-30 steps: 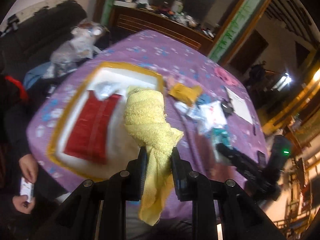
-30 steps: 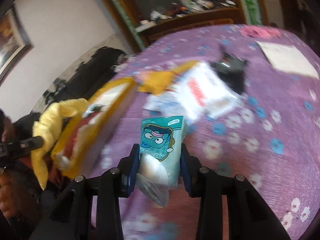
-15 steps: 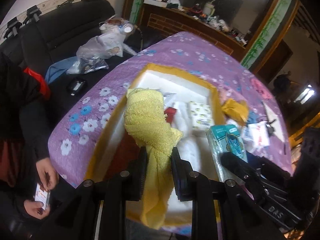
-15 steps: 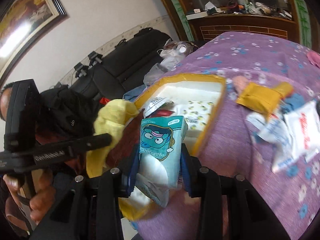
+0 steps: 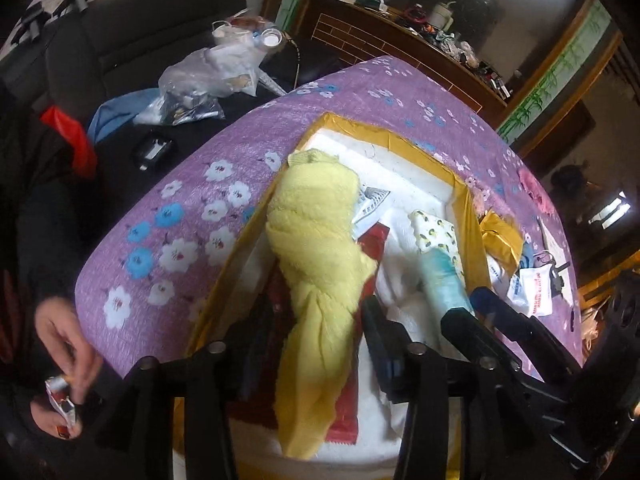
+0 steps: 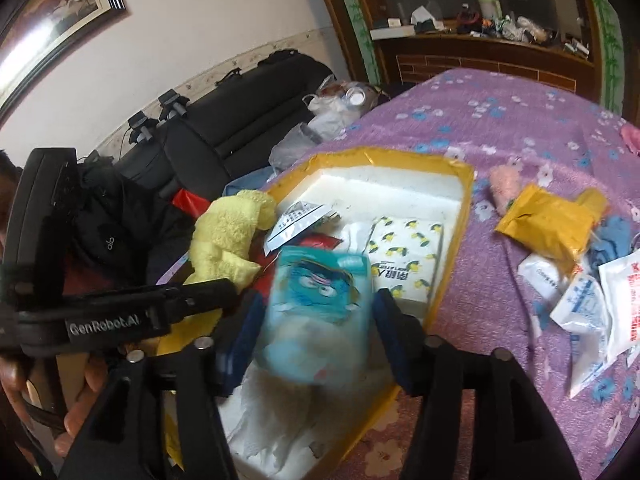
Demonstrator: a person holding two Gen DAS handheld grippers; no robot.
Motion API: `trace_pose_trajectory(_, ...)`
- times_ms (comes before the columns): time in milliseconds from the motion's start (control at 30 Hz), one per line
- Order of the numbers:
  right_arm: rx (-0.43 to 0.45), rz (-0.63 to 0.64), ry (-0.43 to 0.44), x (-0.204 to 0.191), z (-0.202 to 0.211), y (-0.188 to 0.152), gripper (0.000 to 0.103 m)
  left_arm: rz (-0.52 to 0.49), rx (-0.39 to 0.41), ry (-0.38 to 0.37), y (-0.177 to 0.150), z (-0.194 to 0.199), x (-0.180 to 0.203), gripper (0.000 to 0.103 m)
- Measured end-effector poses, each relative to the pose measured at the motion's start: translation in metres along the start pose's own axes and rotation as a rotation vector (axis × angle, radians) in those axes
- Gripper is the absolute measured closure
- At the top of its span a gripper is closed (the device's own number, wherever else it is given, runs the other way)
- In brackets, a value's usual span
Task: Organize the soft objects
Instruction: 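Drop the yellow cloth and wipe pack into the foam box, open both tools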
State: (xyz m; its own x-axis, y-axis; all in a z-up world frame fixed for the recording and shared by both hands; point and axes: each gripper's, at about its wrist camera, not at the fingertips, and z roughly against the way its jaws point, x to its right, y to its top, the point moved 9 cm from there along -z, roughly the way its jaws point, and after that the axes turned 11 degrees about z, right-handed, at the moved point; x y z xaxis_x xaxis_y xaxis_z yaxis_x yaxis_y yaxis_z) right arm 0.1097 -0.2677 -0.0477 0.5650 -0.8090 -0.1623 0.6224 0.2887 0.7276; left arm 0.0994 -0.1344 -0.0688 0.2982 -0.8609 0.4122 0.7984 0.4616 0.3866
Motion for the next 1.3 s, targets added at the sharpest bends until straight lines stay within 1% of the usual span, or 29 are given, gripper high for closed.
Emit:
trace_pose_trajectory(67,0.015,-0.013,0.019,0.001,0.007,0.001,0.038,0.001,0.017,-0.026,-0.003,0.007,0.005,0.051)
trace_pose_trajectory(100,0.025,-0.015,0.029,0.001,0.011,0.001,0.036,-0.003,0.024,-0.029,-0.004,0.008,0.008,0.043)
trace_pose_trajectory(133,0.035,-0.015,0.033,0.002,0.015,0.001,0.034,-0.009,0.023,-0.014,-0.006,0.007,0.007,0.038)
trace_pose_trajectory(200,0.039,-0.021,0.026,0.005,0.023,-0.001,0.034,-0.025,0.007,0.054,-0.013,0.000,0.004,0.038)
trace_pose_trajectory(300,0.050,-0.037,0.012,0.014,0.037,-0.004,0.034,-0.010,0.032,0.052,-0.020,0.009,0.006,0.038)
trace_pose_trajectory(367,0.061,-0.051,0.000,0.027,0.051,-0.009,0.034,-0.001,0.090,0.043,-0.023,0.024,0.013,0.038)
trace_pose_trajectory(433,0.060,-0.067,-0.026,0.041,0.059,-0.014,0.034,-0.010,0.133,0.066,-0.027,0.034,0.018,0.038)
trace_pose_trajectory(500,0.049,-0.095,-0.050,0.059,0.066,-0.024,0.034,-0.029,0.152,0.065,-0.035,0.042,0.029,0.038)
trace_pose_trajectory(633,0.023,-0.177,-0.070,0.094,0.075,-0.051,0.034,-0.074,0.152,0.021,-0.049,0.051,0.056,0.038)
trace_pose_trajectory(733,0.003,-0.238,-0.084,0.117,0.078,-0.071,0.034,-0.122,0.133,0.003,-0.061,0.052,0.079,0.038)
trace_pose_trajectory(833,-0.023,-0.264,-0.113,0.132,0.078,-0.086,0.034,-0.154,0.129,-0.016,-0.071,0.052,0.097,0.038)
trace_pose_trajectory(900,-0.034,-0.279,-0.111,0.137,0.078,-0.091,0.034,-0.175,0.105,-0.029,-0.080,0.047,0.109,0.038)
trace_pose_trajectory(967,-0.024,-0.294,-0.101,0.140,0.080,-0.091,0.034,-0.196,0.085,-0.032,-0.087,0.040,0.117,0.038)
trace_pose_trajectory(1133,-0.025,-0.294,-0.094,0.138,0.078,-0.093,0.034,-0.203,0.049,-0.042,-0.101,0.028,0.128,0.038)
trace_pose_trajectory(1300,-0.017,-0.264,-0.103,0.133,0.080,-0.092,0.034,-0.224,0.040,-0.052,-0.107,0.024,0.137,0.038)
